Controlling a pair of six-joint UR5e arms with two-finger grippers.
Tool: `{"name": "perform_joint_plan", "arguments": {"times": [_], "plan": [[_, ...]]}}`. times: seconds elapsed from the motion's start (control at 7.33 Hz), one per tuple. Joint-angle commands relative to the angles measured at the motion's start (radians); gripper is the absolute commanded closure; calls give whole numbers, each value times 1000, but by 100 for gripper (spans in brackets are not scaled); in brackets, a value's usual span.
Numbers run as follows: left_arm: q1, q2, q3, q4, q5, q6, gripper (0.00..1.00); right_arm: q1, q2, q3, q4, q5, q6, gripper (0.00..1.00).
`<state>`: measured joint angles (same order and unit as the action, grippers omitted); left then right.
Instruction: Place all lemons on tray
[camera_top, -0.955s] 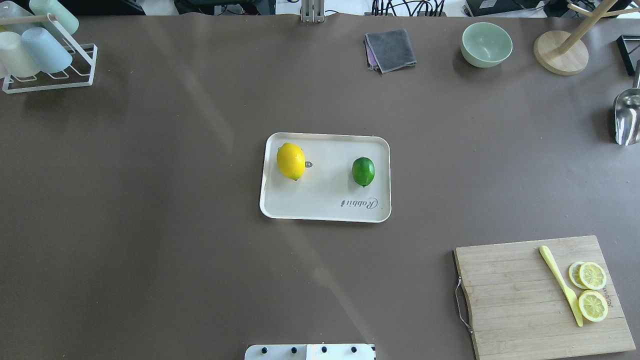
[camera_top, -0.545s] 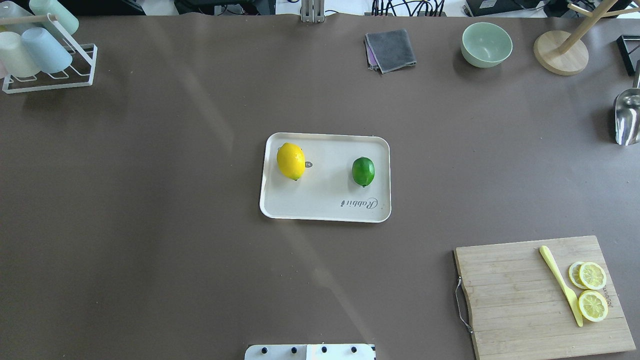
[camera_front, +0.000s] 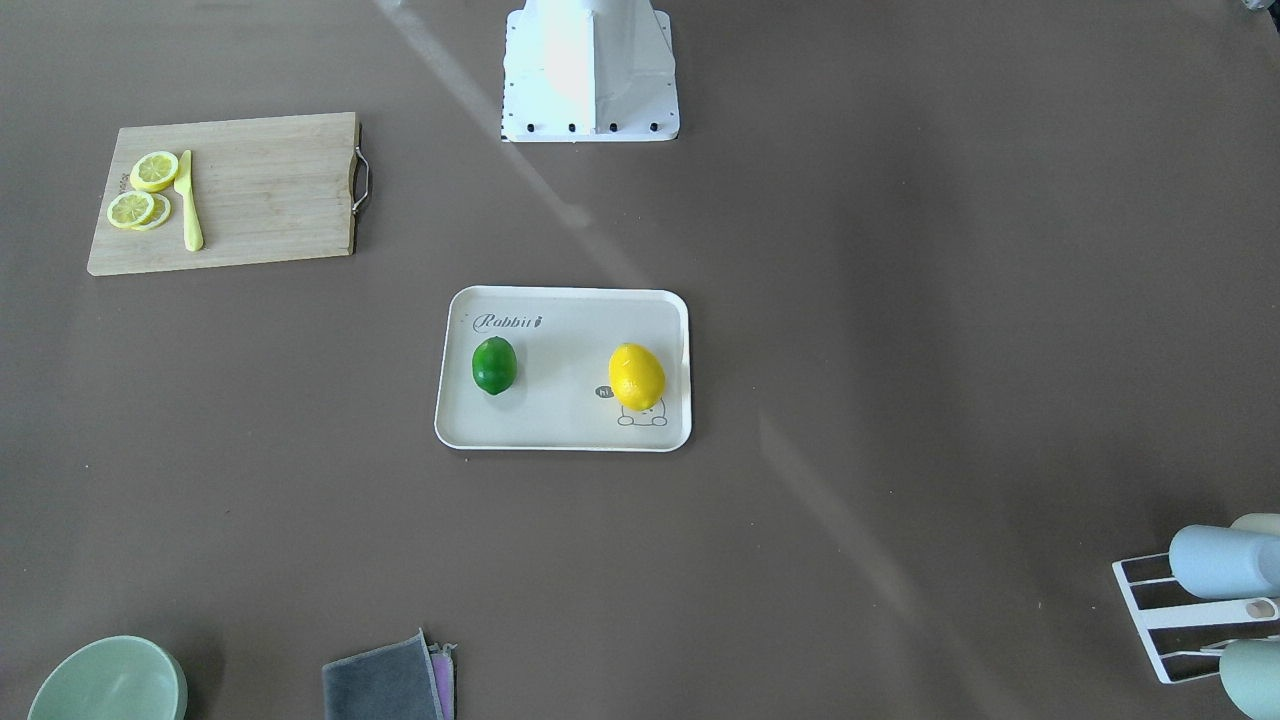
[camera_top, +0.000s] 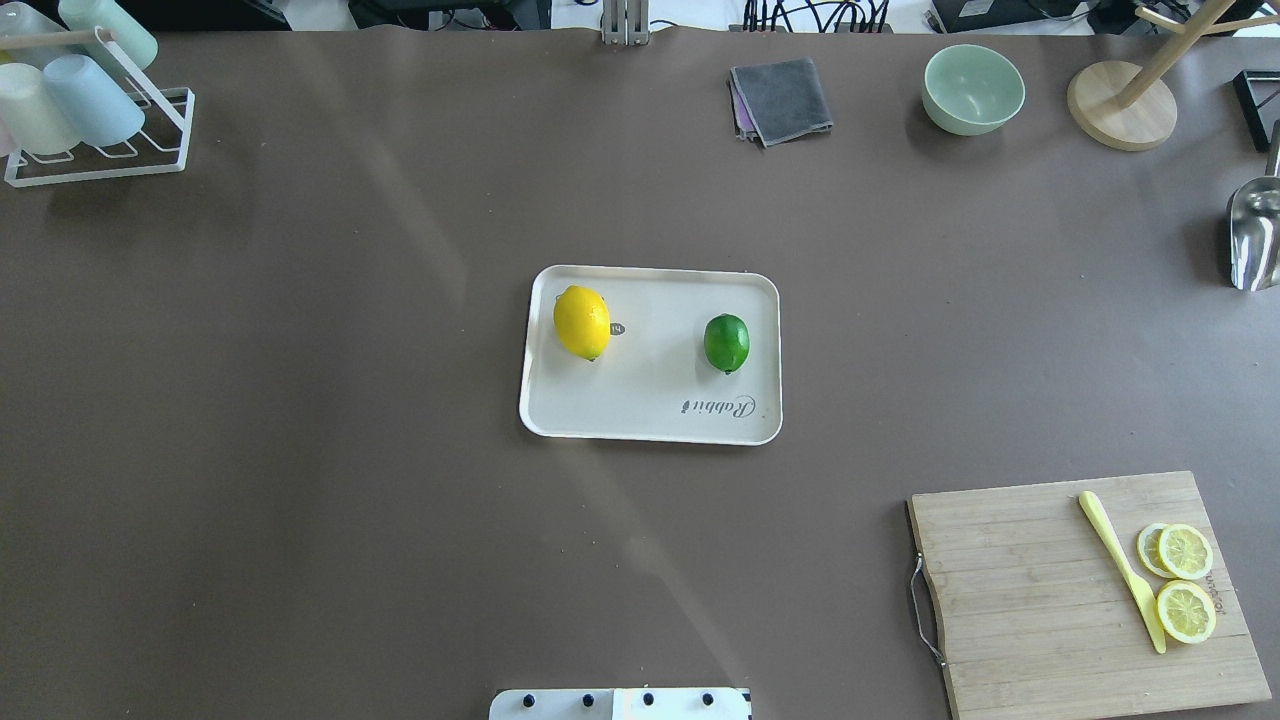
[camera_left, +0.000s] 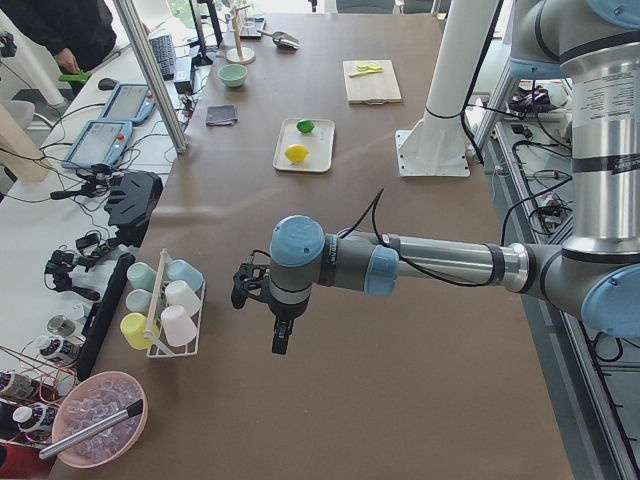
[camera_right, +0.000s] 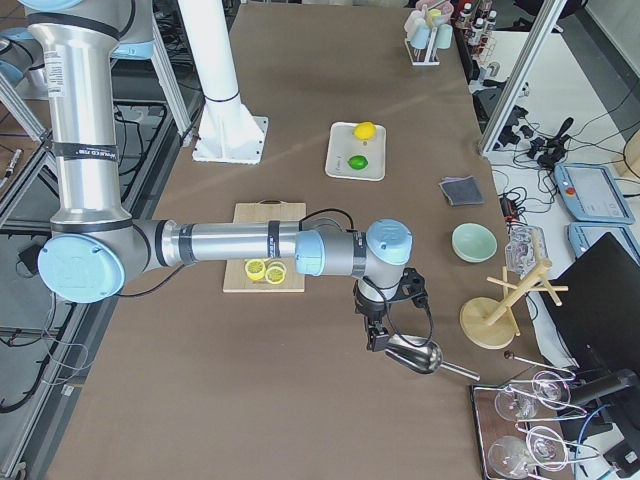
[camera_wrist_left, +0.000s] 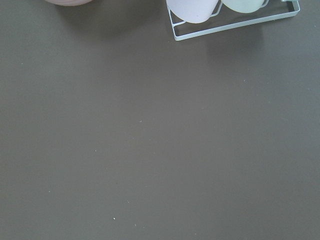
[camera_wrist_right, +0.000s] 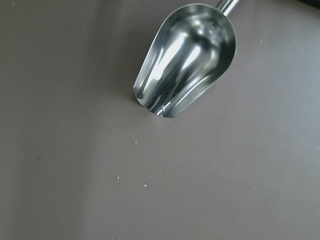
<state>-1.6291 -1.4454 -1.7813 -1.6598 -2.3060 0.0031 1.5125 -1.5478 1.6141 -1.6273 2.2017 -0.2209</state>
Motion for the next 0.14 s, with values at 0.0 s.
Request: {"name": "perform_joint_plan", "arguments": {"times": [0.0], "plan": [[0,0,-1,-3,-3,0,2,0,2,-2,1,1,0,0]]}}
